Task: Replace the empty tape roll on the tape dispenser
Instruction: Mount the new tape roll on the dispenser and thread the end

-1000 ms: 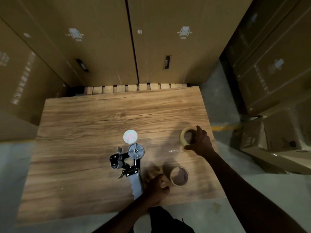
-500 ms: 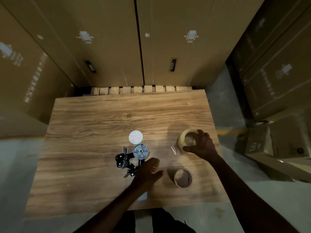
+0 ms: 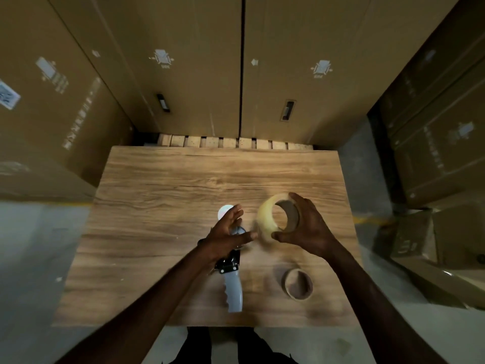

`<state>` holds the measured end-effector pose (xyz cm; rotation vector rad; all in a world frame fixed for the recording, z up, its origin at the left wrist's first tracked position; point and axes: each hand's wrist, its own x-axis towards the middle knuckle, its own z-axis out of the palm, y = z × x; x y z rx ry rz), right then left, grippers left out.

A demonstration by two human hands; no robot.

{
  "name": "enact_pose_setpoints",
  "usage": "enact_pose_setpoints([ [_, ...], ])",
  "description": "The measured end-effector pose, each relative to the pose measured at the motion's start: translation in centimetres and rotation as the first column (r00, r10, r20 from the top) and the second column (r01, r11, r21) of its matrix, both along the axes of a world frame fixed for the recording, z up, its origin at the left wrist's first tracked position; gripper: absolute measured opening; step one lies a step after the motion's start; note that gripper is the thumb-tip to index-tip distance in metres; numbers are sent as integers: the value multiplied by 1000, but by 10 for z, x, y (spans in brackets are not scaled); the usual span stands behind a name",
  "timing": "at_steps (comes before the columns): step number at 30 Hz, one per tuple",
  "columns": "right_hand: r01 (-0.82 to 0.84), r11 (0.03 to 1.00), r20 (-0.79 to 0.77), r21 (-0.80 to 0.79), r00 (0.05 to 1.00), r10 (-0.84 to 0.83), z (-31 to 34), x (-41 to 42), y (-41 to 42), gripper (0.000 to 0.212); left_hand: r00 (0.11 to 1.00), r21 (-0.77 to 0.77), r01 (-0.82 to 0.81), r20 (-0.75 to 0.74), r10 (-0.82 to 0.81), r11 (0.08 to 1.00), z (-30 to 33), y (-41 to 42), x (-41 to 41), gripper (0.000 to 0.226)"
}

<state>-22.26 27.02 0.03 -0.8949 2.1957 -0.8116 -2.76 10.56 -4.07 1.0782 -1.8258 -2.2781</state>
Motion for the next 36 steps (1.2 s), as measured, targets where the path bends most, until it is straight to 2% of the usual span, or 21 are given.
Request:
enact_pose_setpoints([
  [2,-63,997,-10,-39,998,62,9,1,-2,126,999,81,14,-50,-10,997,1,-7,2,123],
  [5,-127,989,-36,-76,992,124,16,2,-6,127,997,188,47,-73,-34,981,8,-11,2,99],
  [7,-136,987,-42,-88,990,133,17,4,-8,127,996,182,56,-72,-44,982,8,-13,3,83],
  [13,-98,992,-77,-83,993,92,16,6,-13,126,1000,28,-11,-25,12,1000,0,-13,22,43],
  [16,-91,994,-90,-53,992,86,12,11,-17,127,997,-98,-72,-28,70,993,-4,-13,35,20],
  [18,-89,996,-103,-23,991,87,6,17,-20,127,996,-201,-93,-34,88,975,-5,-13,44,13],
  [22,-84,996,-108,34,990,87,-6,32,-31,127,999,-452,-44,-4,48,891,-11,-14,63,5],
  [27,-103,988,-66,113,992,111,-20,52,-44,120,999,-596,36,44,-12,802,-15,-15,89,11],
  [30,-130,982,-59,140,988,140,-27,62,-50,120,997,-642,65,65,-30,764,-19,-19,100,5],
  [36,-130,971,-46,201,989,142,-37,71,-58,127,995,-626,90,96,-38,775,-28,-27,111,5],
])
